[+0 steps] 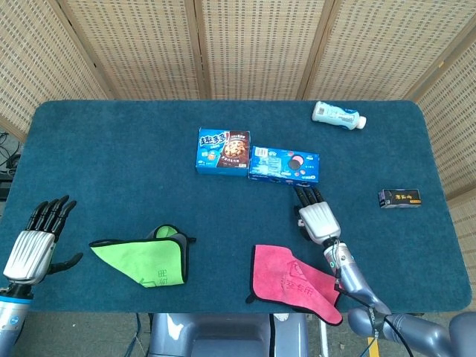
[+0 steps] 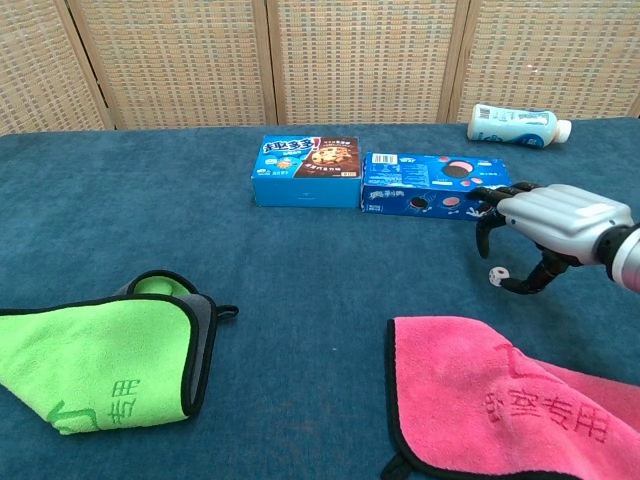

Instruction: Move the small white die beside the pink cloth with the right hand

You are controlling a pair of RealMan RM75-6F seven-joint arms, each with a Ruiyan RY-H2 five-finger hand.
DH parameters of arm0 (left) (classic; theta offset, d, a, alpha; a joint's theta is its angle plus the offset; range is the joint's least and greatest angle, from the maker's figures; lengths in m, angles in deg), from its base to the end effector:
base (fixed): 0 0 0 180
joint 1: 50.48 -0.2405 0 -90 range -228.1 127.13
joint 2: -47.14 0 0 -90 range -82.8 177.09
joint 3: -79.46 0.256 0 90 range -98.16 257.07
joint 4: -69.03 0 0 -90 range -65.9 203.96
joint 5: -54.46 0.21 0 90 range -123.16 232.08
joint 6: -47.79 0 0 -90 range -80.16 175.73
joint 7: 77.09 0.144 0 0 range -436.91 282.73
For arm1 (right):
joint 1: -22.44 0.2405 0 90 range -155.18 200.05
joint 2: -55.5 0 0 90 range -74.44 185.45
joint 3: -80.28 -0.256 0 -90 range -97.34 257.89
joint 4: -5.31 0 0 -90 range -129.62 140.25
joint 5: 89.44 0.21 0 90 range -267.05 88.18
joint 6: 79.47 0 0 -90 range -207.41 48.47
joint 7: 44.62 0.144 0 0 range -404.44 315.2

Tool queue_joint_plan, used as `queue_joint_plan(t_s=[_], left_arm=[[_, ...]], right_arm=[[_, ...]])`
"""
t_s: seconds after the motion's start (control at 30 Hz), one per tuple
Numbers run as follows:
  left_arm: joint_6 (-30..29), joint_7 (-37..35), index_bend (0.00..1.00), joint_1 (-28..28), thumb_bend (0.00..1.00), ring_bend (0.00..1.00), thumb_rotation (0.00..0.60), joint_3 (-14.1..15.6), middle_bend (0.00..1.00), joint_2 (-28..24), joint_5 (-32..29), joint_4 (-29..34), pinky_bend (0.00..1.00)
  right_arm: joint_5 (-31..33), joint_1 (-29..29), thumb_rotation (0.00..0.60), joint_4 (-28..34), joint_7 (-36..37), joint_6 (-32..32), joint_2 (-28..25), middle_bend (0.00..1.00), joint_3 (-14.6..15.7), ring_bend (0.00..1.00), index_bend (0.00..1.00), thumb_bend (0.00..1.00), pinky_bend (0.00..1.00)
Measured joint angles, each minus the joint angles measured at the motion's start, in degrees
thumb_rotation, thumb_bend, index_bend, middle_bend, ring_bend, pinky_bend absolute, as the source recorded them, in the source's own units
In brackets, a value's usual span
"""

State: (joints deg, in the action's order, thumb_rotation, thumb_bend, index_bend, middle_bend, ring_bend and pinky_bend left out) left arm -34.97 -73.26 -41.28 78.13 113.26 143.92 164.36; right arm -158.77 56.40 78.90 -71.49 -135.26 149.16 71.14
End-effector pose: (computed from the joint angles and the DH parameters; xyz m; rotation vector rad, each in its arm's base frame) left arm -0.2790 0.1952 0.1314 -1.5217 -0.8896 -0.9691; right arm -0.2151 -0.3287 -0.0293 1.8383 -0.7919 0.7060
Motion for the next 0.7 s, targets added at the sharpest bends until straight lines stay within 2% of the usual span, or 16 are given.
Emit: queue_joint_plan(t_s=[0.7], left_arm=[[0.19, 0.21, 0.0, 0.14, 0.2, 0.0, 0.6, 0.06, 0.0, 0.11, -0.17, 0.03, 0.0]], right_arm=[[1.25, 0.16, 0.6, -2.18, 1.09, -0.08, 0.84, 0.0, 0.93, 0.0, 0.41, 0.35, 0.0]])
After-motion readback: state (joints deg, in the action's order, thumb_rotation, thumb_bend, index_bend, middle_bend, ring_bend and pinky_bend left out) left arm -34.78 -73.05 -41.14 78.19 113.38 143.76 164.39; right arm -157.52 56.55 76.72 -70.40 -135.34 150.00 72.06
